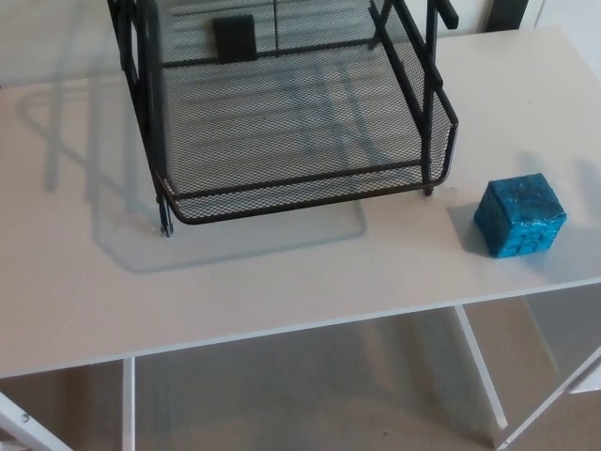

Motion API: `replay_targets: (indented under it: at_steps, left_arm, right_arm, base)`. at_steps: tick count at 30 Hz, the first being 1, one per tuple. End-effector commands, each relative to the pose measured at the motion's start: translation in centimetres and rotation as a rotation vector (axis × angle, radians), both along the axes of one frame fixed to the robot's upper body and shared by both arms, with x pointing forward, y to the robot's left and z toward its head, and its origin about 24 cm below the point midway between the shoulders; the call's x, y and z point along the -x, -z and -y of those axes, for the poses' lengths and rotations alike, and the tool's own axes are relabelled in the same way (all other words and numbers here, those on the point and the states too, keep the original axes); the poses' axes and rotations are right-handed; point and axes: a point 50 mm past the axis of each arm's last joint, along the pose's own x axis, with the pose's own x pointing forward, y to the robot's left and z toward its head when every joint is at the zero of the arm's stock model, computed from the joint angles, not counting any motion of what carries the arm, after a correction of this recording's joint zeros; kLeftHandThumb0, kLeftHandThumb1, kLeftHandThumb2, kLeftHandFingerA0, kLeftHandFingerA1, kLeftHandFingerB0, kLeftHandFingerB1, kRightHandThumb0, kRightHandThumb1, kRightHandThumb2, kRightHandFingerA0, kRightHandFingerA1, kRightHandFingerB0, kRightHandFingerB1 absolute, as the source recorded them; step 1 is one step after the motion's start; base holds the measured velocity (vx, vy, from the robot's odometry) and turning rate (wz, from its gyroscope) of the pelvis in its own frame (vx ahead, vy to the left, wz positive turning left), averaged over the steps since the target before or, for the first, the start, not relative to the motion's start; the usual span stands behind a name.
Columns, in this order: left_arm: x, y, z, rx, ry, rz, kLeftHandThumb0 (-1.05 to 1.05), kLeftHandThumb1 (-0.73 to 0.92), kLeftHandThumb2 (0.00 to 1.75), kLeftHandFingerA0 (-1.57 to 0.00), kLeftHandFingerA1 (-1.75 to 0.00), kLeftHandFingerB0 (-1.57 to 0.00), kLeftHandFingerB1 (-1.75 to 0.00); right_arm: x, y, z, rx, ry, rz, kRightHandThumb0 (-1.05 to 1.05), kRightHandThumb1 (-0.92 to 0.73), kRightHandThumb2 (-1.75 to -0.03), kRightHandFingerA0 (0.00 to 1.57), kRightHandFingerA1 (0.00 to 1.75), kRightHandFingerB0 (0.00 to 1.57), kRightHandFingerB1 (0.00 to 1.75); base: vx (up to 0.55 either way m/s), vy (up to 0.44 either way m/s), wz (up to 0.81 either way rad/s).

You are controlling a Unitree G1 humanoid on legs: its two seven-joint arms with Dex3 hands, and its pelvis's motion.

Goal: The robot walks towards a desk on which a file tray is kept in the middle and a cube is kept to its right. The robot lifts the cube using its right hand and places it on the file tray.

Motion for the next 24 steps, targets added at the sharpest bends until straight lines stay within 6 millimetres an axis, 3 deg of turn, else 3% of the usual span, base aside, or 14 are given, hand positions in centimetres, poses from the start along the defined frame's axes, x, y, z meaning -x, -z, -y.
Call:
replay_targets:
  at_steps: [1, 3, 4, 5, 13, 14, 15, 16, 18, 19, 20, 21, 23, 24]
  left_arm:
    - [-0.5, -0.5, -0.1, 0.005, 0.055, 0.054, -0.73, 0.84, 0.65, -0.16, -0.60, -0.12, -0.42]
    - [-0.7, -0.5, 0.1, 0.012, 0.047, 0.058, -0.73, 0.83, 0.66, -0.17, -0.61, -0.14, -0.42]
    - [-0.7, -0.5, 0.1, 0.003, 0.054, 0.055, -0.73, 0.83, 0.65, -0.21, -0.61, -0.17, -0.41]
    - [-0.8, -0.5, 0.1, 0.007, 0.050, 0.052, -0.74, 0.67, 0.97, -0.17, -0.60, -0.11, -0.50]
    - [-0.9, -0.4, 0.3, 0.010, 0.078, 0.041, -0.76, 0.66, 0.97, -0.19, -0.61, -0.11, -0.52]
    - [-1.0, -0.3, 0.3, 0.012, 0.083, 0.039, -0.76, 0.65, 0.98, -0.20, -0.62, -0.12, -0.51]
    - [-1.0, -0.3, 0.3, 0.008, 0.086, 0.035, -0.75, 0.66, 0.98, -0.21, -0.61, -0.13, -0.51]
    - [-1.0, -0.3, 0.3, -0.002, 0.092, 0.028, -0.75, 0.66, 0.98, -0.23, -0.62, -0.15, -0.52]
    - [-1.2, -0.3, 0.3, -0.004, 0.091, 0.027, -0.75, 0.65, 0.98, -0.22, -0.62, -0.13, -0.52]
    - [-1.2, -0.3, 0.3, -0.002, 0.095, 0.028, -0.75, 0.66, 0.98, -0.22, -0.62, -0.13, -0.52]
    - [-1.2, -0.4, 0.3, -0.001, 0.101, 0.030, -0.74, 0.67, 0.99, -0.24, -0.62, -0.12, -0.52]
    - [-1.4, -0.5, 0.1, 0.002, 0.085, 0.035, -0.74, 0.66, 0.98, -0.23, -0.61, -0.12, -0.51]
    - [-1.3, -0.3, 0.0, 0.002, 0.083, 0.031, -0.74, 0.66, 0.99, -0.24, -0.62, -0.11, -0.51]
    - [-1.3, -0.3, 0.0, -0.002, 0.088, 0.029, -0.74, 0.66, 0.99, -0.24, -0.62, -0.11, -0.51]
  right_arm:
    - [-4.8, -2.7, -8.2, 0.357, -0.201, -0.357, -0.71, -0.41, -0.78, 0.09, 0.19, 0.08, 0.20]
    - [-5.4, -1.3, -9.1, 0.397, -0.208, -0.418, -0.72, -0.42, -0.78, 0.07, 0.29, 0.07, 0.21]
    - [-6.1, 0.0, -10.0, 0.405, -0.219, -0.449, -0.66, -0.38, -0.78, 0.00, 0.46, 0.00, 0.27]
    - [-6.4, 1.0, -10.7, 0.446, -0.228, -0.464, -0.72, -0.41, -0.77, 0.06, 0.43, 0.08, 0.24]
    - [-7.4, 4.2, -12.9, 0.488, -0.266, -0.543, -0.60, -0.35, -0.72, 0.06, 0.39, 0.07, 0.33]
    - [-7.4, 4.5, -13.0, 0.499, -0.270, -0.546, -0.55, -0.46, -0.56, 0.07, 0.35, 0.11, 0.27]
    - [-7.4, 4.7, -13.1, 0.523, -0.277, -0.550, -0.58, -0.48, -0.57, 0.07, 0.37, 0.11, 0.26]
    - [-7.4, 5.1, -13.4, 0.562, -0.291, -0.553, -0.77, -0.37, -0.70, 0.01, 0.44, 0.07, 0.32]
    - [-7.4, 5.2, -13.4, 0.562, -0.296, -0.555, -0.63, -0.34, -0.75, 0.03, 0.47, 0.07, 0.41]
    - [-7.4, 5.4, -13.5, 0.576, -0.296, -0.553, -0.36, -0.30, -0.90, 0.02, 0.52, 0.00, 0.50]
    - [-7.3, 5.5, -13.5, 0.584, -0.298, -0.554, -0.59, -0.51, -0.56, 0.14, 0.45, 0.14, 0.29]
    - [-7.3, 5.6, -13.6, 0.587, -0.303, -0.559, -0.64, -0.41, -0.75, 0.12, 0.51, 0.09, 0.40]
    - [-7.1, 6.1, -13.5, 0.594, -0.308, -0.577, -0.57, -0.52, -0.56, 0.17, 0.42, 0.15, 0.28]
    - [-7.0, 6.3, -13.4, 0.596, -0.309, -0.587, -0.57, -0.52, -0.56, 0.17, 0.42, 0.15, 0.28]
  base:
    - [0.00, 0.000, 0.00]
    - [0.00, 0.000, 0.00]
    - [0.00, 0.000, 0.00]
    - [0.00, 0.000, 0.00]
    - [0.00, 0.000, 0.00]
    - [0.00, 0.000, 0.00]
    - [0.00, 0.000, 0.00]
    - [0.00, 0.000, 0.00]
    - [0.00, 0.000, 0.00]
    - [0.00, 0.000, 0.00]
    - [0.00, 0.000, 0.00]
    - [0.00, 0.000, 0.00]
    - [0.00, 0.000, 0.00]
    - [0.00, 0.000, 0.00]
